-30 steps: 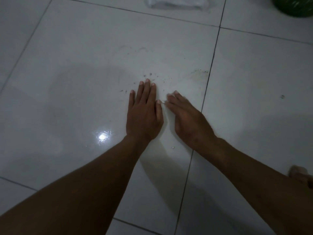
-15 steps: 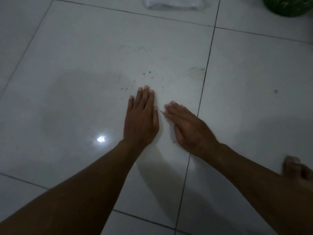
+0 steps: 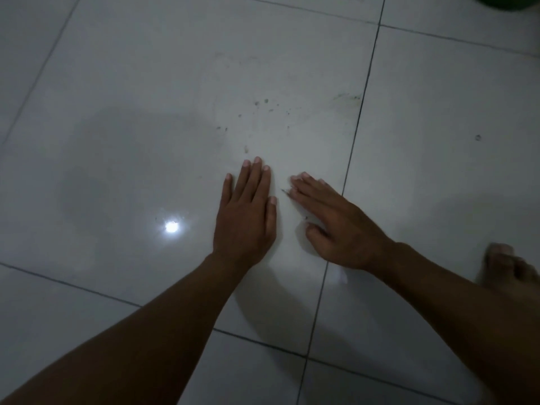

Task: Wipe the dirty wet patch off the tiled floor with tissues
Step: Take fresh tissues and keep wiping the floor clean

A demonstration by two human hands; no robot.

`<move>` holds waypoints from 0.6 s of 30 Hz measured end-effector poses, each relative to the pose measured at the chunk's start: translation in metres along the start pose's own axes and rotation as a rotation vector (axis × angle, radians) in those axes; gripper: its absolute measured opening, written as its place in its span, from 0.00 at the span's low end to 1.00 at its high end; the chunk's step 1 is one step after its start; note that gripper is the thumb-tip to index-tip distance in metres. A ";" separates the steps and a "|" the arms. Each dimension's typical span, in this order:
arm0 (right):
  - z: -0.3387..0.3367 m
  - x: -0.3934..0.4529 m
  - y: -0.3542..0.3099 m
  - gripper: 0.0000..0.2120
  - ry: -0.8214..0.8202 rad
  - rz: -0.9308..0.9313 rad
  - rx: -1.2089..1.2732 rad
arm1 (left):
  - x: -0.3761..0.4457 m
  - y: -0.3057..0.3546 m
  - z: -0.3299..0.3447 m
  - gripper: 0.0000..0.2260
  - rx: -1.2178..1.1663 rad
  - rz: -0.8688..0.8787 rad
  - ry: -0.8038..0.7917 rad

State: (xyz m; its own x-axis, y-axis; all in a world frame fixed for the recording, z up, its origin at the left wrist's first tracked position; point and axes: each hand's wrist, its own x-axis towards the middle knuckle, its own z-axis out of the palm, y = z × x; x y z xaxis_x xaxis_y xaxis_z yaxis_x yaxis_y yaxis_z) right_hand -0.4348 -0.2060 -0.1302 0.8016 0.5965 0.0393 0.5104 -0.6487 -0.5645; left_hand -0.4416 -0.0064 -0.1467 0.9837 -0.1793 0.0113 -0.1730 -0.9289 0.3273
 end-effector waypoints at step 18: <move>0.028 0.014 -0.005 0.19 0.222 -0.004 -0.187 | 0.002 0.000 0.001 0.26 -0.004 -0.010 0.019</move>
State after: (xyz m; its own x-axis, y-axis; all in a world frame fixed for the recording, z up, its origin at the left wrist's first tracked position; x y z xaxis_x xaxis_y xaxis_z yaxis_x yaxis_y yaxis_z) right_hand -0.4347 -0.1809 -0.1493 0.8377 0.4945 0.2319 0.5454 -0.7349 -0.4032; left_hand -0.4401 -0.0069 -0.1474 0.9862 -0.1634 0.0262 -0.1628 -0.9292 0.3317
